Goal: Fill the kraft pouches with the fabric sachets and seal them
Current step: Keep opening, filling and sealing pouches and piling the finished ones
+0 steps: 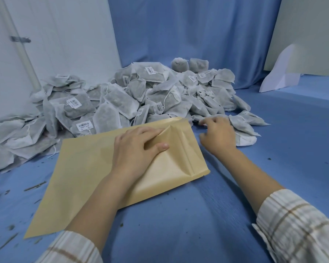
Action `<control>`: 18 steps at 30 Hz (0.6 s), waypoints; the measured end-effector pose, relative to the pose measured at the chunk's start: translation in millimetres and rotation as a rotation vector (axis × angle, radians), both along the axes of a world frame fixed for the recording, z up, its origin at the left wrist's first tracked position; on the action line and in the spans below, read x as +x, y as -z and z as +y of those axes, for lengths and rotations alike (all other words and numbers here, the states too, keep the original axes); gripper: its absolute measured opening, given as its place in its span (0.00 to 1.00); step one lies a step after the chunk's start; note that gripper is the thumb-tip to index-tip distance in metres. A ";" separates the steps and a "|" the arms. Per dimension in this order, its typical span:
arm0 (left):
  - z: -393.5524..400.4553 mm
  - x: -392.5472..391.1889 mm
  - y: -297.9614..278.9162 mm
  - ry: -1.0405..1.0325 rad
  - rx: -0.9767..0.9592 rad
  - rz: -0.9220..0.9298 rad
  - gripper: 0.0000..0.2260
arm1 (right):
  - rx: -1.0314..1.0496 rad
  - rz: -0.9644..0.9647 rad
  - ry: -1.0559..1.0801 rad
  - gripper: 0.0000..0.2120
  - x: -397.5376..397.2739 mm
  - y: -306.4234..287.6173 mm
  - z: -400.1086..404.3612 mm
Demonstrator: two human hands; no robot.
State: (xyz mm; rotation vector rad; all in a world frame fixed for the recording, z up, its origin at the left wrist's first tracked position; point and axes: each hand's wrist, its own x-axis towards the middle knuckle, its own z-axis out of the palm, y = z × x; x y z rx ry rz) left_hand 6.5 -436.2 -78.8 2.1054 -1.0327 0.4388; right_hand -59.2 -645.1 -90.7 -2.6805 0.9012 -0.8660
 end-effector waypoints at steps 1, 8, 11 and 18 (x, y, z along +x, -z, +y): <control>0.1 0.5 0.1 0.001 0.007 0.001 0.15 | -0.131 0.188 0.136 0.17 -1.5 5.3 -9.0; 1.4 1.7 1.1 0.007 0.005 0.005 0.15 | -0.207 0.457 0.342 0.16 -4.2 10.3 -29.5; 3.4 5.8 0.7 -0.026 -0.005 0.018 0.15 | -0.076 0.131 0.247 0.13 -2.4 1.4 -25.5; 12.1 14.6 0.1 -0.173 -0.061 0.020 0.15 | 1.098 -0.702 -0.236 0.16 14.0 -19.6 9.2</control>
